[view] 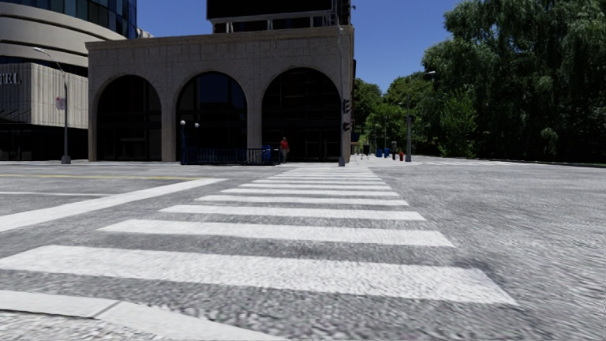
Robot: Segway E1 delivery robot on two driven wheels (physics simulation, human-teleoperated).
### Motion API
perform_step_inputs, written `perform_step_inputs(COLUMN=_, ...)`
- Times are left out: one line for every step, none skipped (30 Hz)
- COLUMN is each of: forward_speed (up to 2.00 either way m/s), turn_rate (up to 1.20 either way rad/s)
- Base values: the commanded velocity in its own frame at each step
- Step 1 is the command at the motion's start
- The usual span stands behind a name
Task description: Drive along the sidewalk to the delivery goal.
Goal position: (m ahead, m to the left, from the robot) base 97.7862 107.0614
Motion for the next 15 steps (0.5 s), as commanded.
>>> perform_step_inputs(forward_speed=2.00, turn_rate=0.00)
perform_step_inputs(forward_speed=2.00, turn_rate=0.00)
perform_step_inputs(forward_speed=2.00, turn_rate=0.00)
perform_step_inputs(forward_speed=2.00, turn_rate=0.00)
perform_step_inputs(forward_speed=2.00, turn_rate=0.00)
perform_step_inputs(forward_speed=2.00, turn_rate=0.00)
perform_step_inputs(forward_speed=2.00, turn_rate=-0.02)
perform_step_inputs(forward_speed=2.00, turn_rate=-0.02)
perform_step_inputs(forward_speed=2.00, turn_rate=-0.03)
perform_step_inputs(forward_speed=2.00, turn_rate=-0.03)
perform_step_inputs(forward_speed=2.00, turn_rate=-0.03)
perform_step_inputs(forward_speed=2.00, turn_rate=-0.03)
perform_step_inputs(forward_speed=2.00, turn_rate=-0.06)
perform_step_inputs(forward_speed=2.00, turn_rate=-0.07)
perform_step_inputs(forward_speed=2.00, turn_rate=-0.07)
